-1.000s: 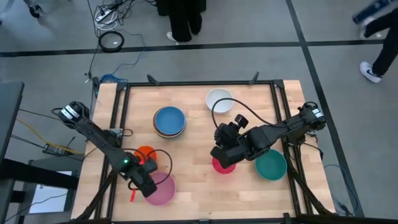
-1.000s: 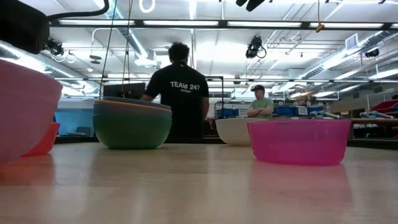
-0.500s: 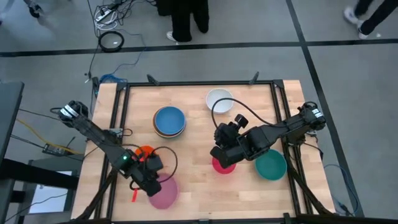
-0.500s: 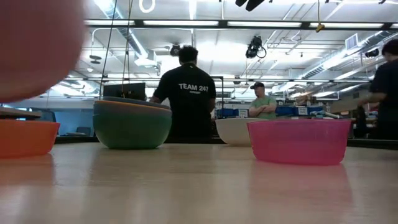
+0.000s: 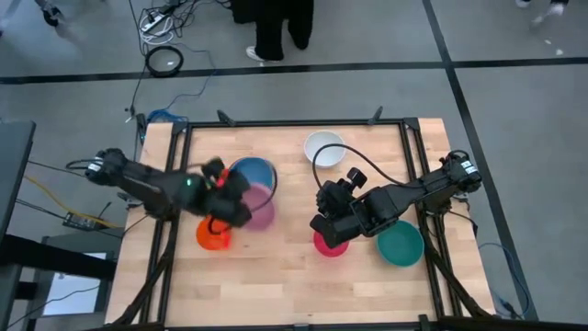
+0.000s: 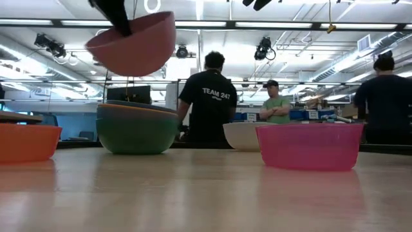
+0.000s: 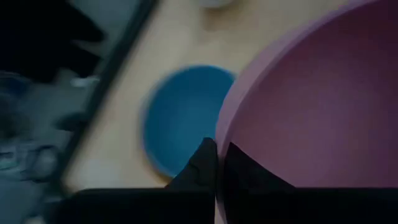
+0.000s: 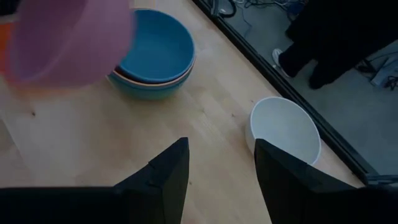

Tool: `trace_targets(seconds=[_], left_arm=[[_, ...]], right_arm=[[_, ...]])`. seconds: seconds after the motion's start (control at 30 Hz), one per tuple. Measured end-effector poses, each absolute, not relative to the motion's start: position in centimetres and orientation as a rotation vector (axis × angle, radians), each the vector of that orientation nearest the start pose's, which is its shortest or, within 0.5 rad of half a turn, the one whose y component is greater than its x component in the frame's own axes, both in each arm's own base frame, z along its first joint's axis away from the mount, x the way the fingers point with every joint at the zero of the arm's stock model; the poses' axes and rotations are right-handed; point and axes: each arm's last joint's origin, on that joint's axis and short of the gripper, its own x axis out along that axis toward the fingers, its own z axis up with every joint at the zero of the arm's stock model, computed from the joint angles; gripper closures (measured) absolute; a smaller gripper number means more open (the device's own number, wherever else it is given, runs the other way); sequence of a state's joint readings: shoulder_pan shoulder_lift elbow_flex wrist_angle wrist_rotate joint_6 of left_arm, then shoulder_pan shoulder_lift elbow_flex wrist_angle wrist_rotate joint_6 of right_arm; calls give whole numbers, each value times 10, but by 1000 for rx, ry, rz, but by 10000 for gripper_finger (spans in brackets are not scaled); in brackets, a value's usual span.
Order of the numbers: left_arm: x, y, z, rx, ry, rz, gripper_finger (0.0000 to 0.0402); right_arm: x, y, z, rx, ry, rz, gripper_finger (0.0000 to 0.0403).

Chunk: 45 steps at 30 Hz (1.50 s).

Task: Nest bowls inside each other
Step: Stack the pink bowl on top of the blue bowl

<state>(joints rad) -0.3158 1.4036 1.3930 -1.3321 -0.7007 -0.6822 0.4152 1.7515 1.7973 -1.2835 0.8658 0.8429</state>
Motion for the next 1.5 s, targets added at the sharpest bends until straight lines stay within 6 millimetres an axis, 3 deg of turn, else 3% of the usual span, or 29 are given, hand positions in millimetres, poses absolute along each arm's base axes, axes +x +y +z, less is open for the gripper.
trace_targets(seconds=[0.23, 0.57, 0.83, 1.2, 1.5], left_arm=[[231, -4, 358, 130, 1066, 784, 394], [239, 47, 359, 2, 1138, 519, 394], [232, 80, 357, -67, 1157, 498, 394], [231, 103, 303, -112, 1225, 468, 394], [228, 114, 273, -158, 1219, 482, 385]], right_arm=[[318, 116, 353, 18, 733, -746, 234], [318, 116, 353, 21, 731, -747, 234], [318, 117, 353, 24, 730, -746, 234], [318, 117, 353, 25, 730, -746, 234], [318, 117, 353, 25, 730, -745, 234]])
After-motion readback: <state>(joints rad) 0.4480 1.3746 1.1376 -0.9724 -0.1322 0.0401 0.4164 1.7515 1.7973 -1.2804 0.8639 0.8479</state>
